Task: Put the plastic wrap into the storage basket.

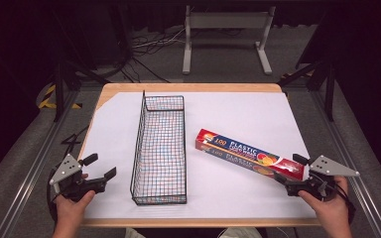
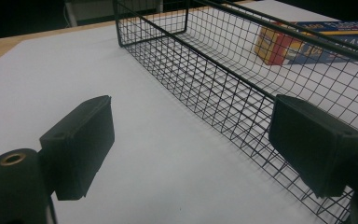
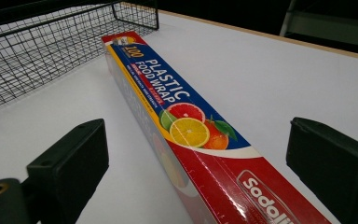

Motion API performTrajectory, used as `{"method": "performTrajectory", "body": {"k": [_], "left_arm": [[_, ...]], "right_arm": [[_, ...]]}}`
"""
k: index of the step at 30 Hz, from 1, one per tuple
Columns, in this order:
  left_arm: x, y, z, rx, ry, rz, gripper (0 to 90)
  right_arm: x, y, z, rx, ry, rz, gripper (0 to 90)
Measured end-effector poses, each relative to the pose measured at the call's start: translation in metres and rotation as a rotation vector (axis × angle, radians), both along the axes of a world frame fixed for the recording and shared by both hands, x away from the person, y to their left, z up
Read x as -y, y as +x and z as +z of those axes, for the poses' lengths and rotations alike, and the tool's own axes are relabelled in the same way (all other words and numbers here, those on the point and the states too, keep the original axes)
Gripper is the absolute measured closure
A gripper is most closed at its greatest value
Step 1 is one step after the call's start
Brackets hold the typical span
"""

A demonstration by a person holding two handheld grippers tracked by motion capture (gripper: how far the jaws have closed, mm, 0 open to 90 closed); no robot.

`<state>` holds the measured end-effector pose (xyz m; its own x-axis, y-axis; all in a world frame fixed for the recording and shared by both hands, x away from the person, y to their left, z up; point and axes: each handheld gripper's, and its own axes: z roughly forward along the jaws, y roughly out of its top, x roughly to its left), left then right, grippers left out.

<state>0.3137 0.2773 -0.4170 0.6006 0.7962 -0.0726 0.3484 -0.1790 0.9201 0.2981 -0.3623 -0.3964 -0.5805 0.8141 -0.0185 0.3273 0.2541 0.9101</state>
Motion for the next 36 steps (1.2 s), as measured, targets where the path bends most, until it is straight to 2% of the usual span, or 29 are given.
{"method": "performTrajectory", "body": {"k": [8, 12, 15, 18, 23, 28, 31, 34, 36], "left_arm": [[0.002, 0.000, 0.000, -0.003, 0.000, -0.003, 14.7], [0.002, 0.001, 0.000, -0.007, 0.000, -0.005, 14.3], [0.003, 0.001, 0.000, -0.004, -0.001, -0.004, 14.3], [0.002, 0.001, 0.000, -0.007, -0.001, -0.004, 14.3], [0.003, 0.002, 0.000, -0.007, 0.001, -0.004, 14.3], [0.003, 0.003, 0.000, -0.007, -0.003, -0.001, 14.3], [0.003, 0.003, 0.000, -0.004, -0.001, 0.001, 14.4], [0.003, 0.002, 0.001, 0.004, -0.003, 0.006, 14.8], [0.002, 0.002, 0.001, 0.003, -0.003, 0.005, 14.8]], "right_arm": [[-0.001, 0.003, 0.008, -0.007, 0.001, 0.018, 6.1], [-0.008, 0.013, 0.015, -0.072, -0.027, 0.060, 2.8], [-0.016, 0.022, 0.022, -0.096, -0.018, 0.085, 2.8], [-0.024, 0.030, 0.029, -0.109, -0.068, 0.100, 4.9], [-0.035, 0.041, 0.036, -0.127, -0.106, 0.137, 6.8], [-0.044, 0.054, 0.046, -0.104, -0.114, 0.156, 6.6], [-0.047, 0.060, 0.049, -0.107, -0.119, 0.160, 5.9], [-0.057, 0.070, 0.050, -0.126, -0.100, 0.181, 8.3], [-0.066, 0.075, 0.052, -0.112, -0.144, 0.190, 10.3]]}}
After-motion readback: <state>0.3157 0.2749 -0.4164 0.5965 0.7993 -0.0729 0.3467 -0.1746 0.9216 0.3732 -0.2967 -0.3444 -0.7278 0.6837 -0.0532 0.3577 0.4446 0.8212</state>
